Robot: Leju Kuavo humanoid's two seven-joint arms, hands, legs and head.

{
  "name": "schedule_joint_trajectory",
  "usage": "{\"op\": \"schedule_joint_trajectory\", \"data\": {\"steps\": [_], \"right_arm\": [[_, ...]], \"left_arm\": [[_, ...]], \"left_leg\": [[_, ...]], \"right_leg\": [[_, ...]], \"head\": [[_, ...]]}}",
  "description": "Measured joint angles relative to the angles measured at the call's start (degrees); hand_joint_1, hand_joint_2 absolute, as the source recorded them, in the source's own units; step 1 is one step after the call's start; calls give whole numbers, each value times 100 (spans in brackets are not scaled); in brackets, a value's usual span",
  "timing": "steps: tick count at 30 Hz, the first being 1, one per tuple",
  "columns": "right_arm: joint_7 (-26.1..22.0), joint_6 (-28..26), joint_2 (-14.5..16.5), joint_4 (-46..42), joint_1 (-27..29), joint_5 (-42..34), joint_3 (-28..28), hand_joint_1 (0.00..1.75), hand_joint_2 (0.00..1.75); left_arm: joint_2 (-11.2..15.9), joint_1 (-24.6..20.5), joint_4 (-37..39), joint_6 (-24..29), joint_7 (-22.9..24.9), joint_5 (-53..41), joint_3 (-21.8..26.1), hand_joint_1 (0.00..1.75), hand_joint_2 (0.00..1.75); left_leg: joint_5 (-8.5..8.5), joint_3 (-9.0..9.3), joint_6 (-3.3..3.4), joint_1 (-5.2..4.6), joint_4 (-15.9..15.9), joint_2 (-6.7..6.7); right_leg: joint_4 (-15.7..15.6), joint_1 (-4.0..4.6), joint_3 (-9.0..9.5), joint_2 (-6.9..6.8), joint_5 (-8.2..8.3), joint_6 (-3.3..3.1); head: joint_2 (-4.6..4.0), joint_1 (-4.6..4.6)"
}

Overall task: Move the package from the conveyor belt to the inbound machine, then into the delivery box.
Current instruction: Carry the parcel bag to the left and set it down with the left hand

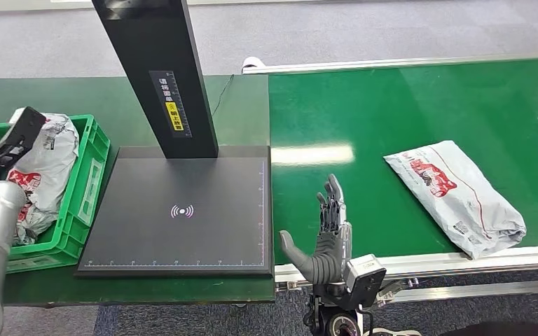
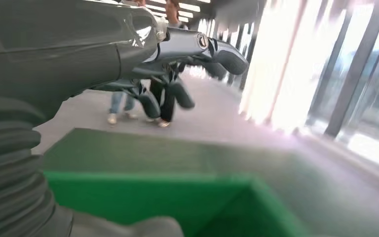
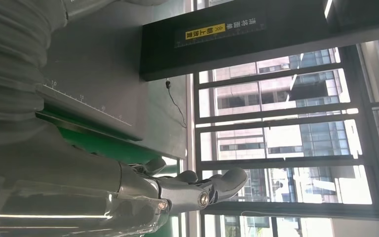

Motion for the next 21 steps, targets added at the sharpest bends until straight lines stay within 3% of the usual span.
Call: {"op": "schedule_joint_trajectory", "data": {"steps": [5,10,12,15,21], "right_arm": [[-2,-131,0,11,-15,-95,40,0,175],[-46,-276,-1,57,-63,-193,70,0,175],[-76,-346,-2,76,-78,-228,74,0,175],[-116,-409,-2,84,-81,-228,62,0,175],[-128,-396,1,79,-45,-69,-43,0,175]], "left_arm": [[67,160,-379,1402,-1447,771,557,0,175],[-97,675,-1289,1555,-3169,2014,1167,0,175],[-338,1062,-1854,1345,-3759,2913,1242,0,175],[-876,1970,-2936,615,-4009,4231,976,0,175],[-2013,4170,-4809,-1292,-4392,6205,-639,0,175]], "left_leg": [[0,2,0,0,0,3],[0,2,0,-2,0,4],[-1,5,1,-9,0,3],[-5,7,5,-19,0,4],[-28,5,27,-25,1,11]], "right_leg": [[0,0,-1,3,0,0],[-3,-1,-3,2,-1,0],[-5,-7,-1,2,-1,0],[-10,-14,2,3,-3,2],[-25,-16,5,7,-8,11]], "head": [[1,-1],[0,1],[0,1],[0,-1],[0,1]]}}
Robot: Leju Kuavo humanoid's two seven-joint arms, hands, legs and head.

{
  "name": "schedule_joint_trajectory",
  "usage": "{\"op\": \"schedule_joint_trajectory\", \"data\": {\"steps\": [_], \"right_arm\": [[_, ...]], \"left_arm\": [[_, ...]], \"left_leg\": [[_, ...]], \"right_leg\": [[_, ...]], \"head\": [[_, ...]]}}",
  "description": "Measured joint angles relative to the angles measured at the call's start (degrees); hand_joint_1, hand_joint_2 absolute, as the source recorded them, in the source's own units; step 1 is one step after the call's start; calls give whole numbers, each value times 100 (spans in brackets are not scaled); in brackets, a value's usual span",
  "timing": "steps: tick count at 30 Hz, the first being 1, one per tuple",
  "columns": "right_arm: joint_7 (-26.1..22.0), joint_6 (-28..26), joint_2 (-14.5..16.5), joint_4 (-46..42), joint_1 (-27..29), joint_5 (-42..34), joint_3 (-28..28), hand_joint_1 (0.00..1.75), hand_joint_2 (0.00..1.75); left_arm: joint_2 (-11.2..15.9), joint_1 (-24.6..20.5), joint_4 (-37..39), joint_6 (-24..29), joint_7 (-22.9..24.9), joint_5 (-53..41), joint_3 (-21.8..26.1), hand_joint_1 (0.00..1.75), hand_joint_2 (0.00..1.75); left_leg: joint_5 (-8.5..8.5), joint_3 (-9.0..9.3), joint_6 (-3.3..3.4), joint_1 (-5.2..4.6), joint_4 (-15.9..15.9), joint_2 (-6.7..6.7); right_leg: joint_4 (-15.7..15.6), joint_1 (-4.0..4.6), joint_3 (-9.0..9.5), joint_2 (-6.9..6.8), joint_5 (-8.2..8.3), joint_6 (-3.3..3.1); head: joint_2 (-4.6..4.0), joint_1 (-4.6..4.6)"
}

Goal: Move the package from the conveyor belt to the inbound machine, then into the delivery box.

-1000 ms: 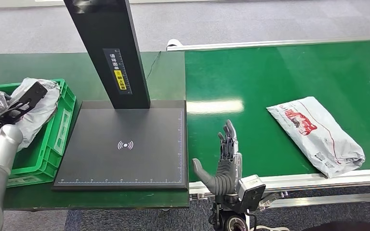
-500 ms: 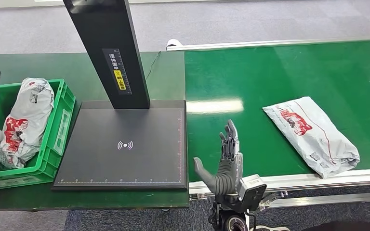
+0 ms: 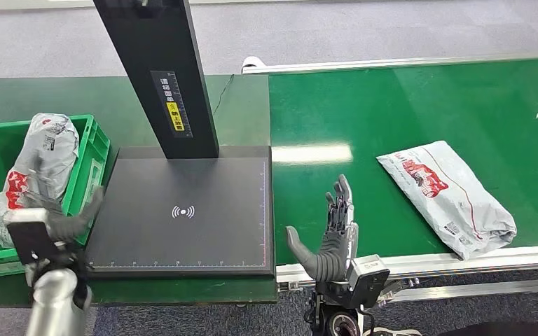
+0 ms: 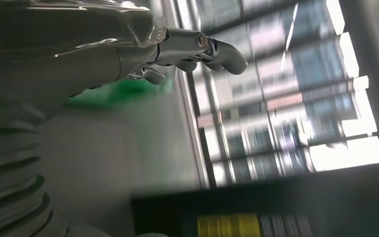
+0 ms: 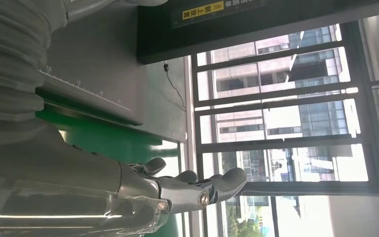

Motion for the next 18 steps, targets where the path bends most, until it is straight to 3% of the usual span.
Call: {"op": "schedule_joint_trajectory", "data": {"steps": [4,8,18], "right_arm": [[63,2,-1,2,20,100,-88,0,175],[141,-3,0,6,44,193,-141,0,175],[183,-2,-16,197,128,269,-148,0,175]], "left_arm": [[-507,945,-587,-576,-146,544,-1037,0,175],[-894,1463,-793,-741,-171,846,-1661,0,175],[-1158,2023,-958,-678,-37,808,-1795,0,175]], "left_leg": [[-12,-2,6,0,0,-3],[-14,-4,6,3,-1,-7],[-12,0,2,14,-1,-7]], "right_leg": [[-4,0,2,-1,-11,16],[-3,1,3,-1,-13,19],[-1,8,5,-1,-12,18]], "head": [[0,-2],[0,-2],[1,-3]]}}
